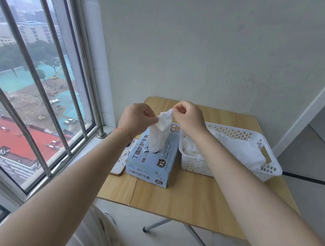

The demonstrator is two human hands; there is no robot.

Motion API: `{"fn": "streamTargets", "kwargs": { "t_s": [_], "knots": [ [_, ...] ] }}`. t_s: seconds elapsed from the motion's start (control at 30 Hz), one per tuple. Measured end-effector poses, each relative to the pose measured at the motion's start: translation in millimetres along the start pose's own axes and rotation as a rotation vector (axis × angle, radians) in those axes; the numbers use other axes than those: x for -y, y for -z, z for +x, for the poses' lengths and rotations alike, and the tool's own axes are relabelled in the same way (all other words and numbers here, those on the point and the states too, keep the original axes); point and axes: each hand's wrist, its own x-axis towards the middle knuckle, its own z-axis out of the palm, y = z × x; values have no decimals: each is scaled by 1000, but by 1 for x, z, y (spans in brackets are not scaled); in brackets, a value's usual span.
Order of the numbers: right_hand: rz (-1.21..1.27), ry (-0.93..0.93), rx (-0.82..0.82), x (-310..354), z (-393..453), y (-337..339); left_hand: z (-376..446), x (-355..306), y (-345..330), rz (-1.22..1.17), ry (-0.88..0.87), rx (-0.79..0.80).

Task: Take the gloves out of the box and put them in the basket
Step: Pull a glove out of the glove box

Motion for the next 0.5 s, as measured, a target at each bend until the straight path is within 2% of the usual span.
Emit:
{"fn": "streamTargets", "kwargs": {
  "t_s": [0.2,0.33,0.5],
  "knots": [
    [134,19,-47,18,2,7,-2,-6,3,-40,-32,131],
    [119,73,-54,30,-1,13,-3,-24,4,-222,-59,25],
    [135,60,-76,34,-4,22,-4,-42,8,-349,7,37]
  ]
}}
